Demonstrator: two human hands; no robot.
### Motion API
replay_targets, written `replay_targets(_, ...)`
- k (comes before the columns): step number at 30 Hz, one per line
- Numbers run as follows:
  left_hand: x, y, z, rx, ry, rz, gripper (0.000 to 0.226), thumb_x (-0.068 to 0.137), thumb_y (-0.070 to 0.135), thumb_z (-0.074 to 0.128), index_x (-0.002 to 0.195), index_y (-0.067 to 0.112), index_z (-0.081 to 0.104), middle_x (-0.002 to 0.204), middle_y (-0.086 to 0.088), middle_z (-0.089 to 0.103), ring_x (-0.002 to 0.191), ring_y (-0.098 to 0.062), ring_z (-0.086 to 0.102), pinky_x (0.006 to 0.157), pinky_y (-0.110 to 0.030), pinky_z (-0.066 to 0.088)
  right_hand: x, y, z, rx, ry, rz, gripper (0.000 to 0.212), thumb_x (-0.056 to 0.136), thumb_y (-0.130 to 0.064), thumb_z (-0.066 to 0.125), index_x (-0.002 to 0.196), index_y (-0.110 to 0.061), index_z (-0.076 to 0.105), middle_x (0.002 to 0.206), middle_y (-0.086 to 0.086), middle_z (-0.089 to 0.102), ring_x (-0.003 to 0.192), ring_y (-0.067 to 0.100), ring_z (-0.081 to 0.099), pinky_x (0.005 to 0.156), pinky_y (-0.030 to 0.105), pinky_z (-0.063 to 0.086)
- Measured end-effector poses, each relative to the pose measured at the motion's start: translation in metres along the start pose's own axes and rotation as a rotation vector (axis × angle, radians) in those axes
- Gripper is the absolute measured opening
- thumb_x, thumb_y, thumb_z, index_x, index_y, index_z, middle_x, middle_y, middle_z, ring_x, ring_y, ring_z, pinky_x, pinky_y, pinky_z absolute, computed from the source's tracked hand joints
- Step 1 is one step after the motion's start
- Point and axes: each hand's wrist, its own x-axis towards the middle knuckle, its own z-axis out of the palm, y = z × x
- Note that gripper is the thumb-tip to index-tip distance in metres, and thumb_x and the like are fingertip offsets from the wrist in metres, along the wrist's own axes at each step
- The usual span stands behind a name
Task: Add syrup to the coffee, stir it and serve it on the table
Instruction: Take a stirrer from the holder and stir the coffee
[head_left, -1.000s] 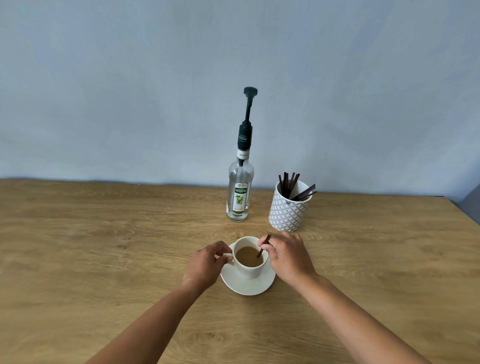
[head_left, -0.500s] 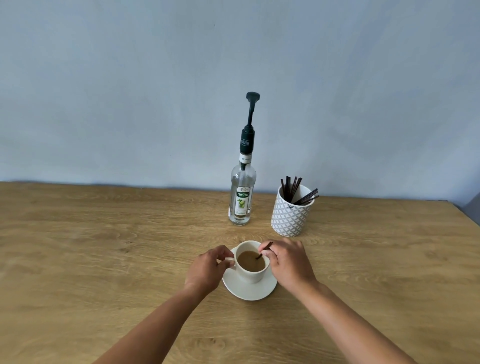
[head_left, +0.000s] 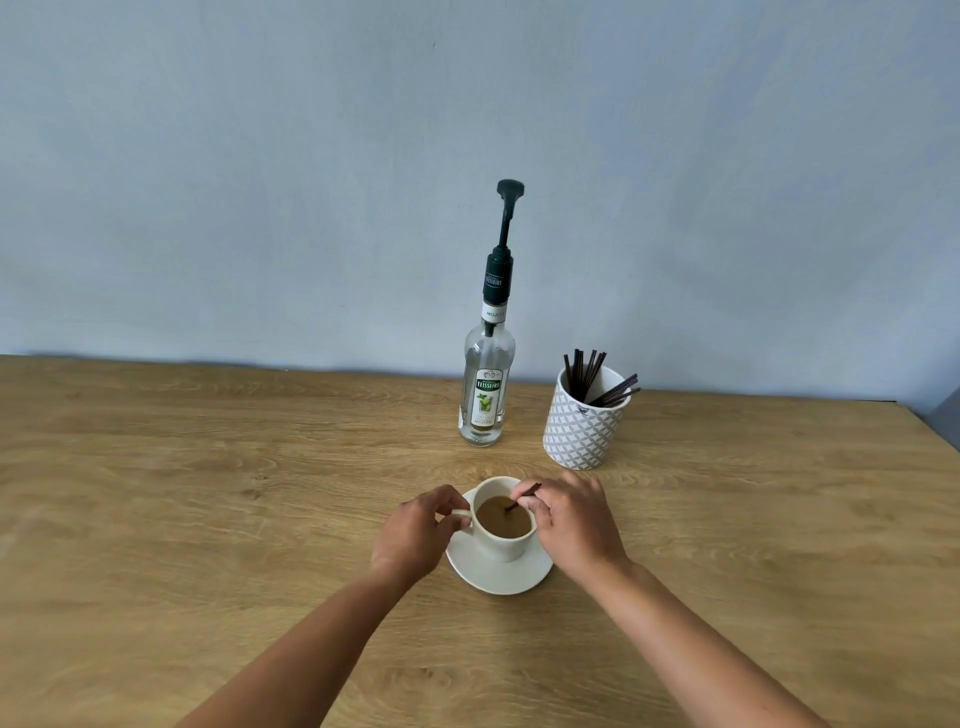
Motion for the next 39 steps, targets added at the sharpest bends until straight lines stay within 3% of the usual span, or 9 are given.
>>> replay_targets(5,0.000,-0.001,0.000,0.006,-0.001,0.003,0.005,0.087,0.034,0.067,0.089,0.038,0.065,0.091,0.020,0.069,0.078,-0.009,0.066,0.071,-0.030,0.050,-0.003,0.004,-0.003,-0.015,0.012,-0.021,0.018,0.089,-0.014,0.064,0.092,-0.031,0.066,0.086,-0.017,0.069,0.087,0.014,0.056,0.081,0.033,0.033)
replay_targets(13,0.001,-0.003,0.000,0.017,-0.009,0.002,0.007,0.087,0.037,0.066,0.087,0.042,0.062,0.092,0.023,0.070,0.077,-0.005,0.066,0.070,-0.030,0.051,-0.002,-0.005,0.006,0.080,-0.019,0.002,0.016,0.092,-0.019,0.063,0.096,-0.032,0.072,0.091,-0.015,0.072,0.091,0.013,0.055,0.091,0.035,0.035)
replay_targets(19,0.001,-0.004,0.001,0.020,-0.001,0.003,0.005,0.087,0.037,0.066,0.089,0.041,0.063,0.097,0.021,0.071,0.079,-0.007,0.066,0.072,-0.030,0.051,0.001,0.000,-0.001,-0.010,-0.007,0.066,0.019,0.092,-0.014,0.062,0.098,-0.031,0.070,0.093,-0.015,0.072,0.096,0.016,0.058,0.089,0.037,0.037)
replay_targets(29,0.002,-0.004,0.001,0.017,-0.010,0.009,0.010,0.087,0.036,0.067,0.083,0.044,0.061,0.096,0.021,0.071,0.076,-0.006,0.066,0.072,-0.031,0.052,-0.001,-0.006,0.006,0.070,-0.021,0.047,0.016,0.092,-0.022,0.062,0.098,-0.034,0.072,0.095,-0.014,0.073,0.095,0.014,0.056,0.090,0.034,0.033)
replay_targets(39,0.003,-0.005,0.001,0.026,0.000,0.017,0.005,0.087,0.038,0.066,0.091,0.038,0.066,0.097,0.019,0.072,0.080,-0.010,0.067,0.077,-0.035,0.055,-0.004,0.003,-0.007,-0.007,0.012,0.041,0.019,0.089,-0.013,0.065,0.095,-0.030,0.069,0.087,-0.015,0.071,0.089,0.018,0.057,0.083,0.038,0.038)
